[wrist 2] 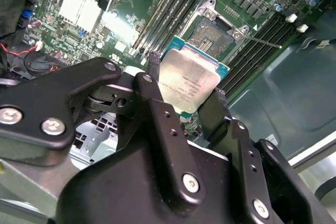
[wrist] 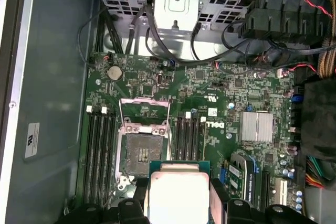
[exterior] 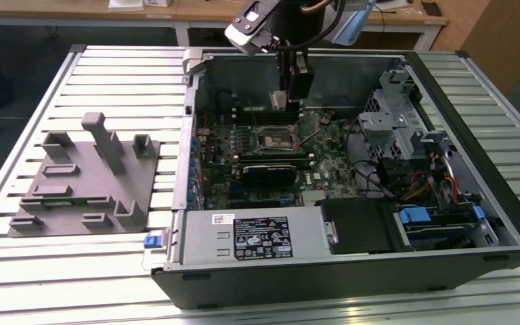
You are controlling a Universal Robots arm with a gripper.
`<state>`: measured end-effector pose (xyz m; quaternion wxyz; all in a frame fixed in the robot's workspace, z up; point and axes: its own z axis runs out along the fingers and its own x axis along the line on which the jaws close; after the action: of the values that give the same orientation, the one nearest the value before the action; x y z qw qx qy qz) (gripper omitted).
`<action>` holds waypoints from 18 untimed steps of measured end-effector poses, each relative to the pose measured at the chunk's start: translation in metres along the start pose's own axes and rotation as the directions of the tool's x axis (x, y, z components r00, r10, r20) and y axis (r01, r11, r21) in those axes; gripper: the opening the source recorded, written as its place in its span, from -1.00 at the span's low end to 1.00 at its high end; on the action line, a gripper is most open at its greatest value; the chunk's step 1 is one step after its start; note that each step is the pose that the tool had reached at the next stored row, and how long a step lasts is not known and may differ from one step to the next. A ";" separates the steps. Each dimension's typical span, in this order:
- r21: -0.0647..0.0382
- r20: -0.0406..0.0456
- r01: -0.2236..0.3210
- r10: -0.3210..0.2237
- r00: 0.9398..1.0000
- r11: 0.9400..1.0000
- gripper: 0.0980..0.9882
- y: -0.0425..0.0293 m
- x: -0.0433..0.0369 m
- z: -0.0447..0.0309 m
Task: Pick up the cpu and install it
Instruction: 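Place the cpu into insertion slot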
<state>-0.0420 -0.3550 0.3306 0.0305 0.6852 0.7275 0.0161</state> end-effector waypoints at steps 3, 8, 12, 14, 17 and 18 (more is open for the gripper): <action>0.000 0.000 0.000 0.000 1.000 1.000 0.00 -0.0002 0.0001 0.0030; 0.000 0.000 0.000 0.000 1.000 1.000 0.00 -0.0004 0.0001 0.0056; 0.000 -0.002 -0.004 0.004 1.000 1.000 0.00 -0.0006 0.0003 0.0076; 0.000 -0.001 -0.016 0.016 1.000 1.000 0.00 -0.0015 0.0005 0.0086; 0.001 -0.001 -0.025 0.025 1.000 1.000 0.00 -0.0033 0.0006 0.0106; 0.001 -0.001 -0.025 0.025 1.000 1.000 0.00 -0.0040 0.0007 0.0114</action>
<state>-0.0453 -0.3548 0.3189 0.0298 0.6942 0.7189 0.0165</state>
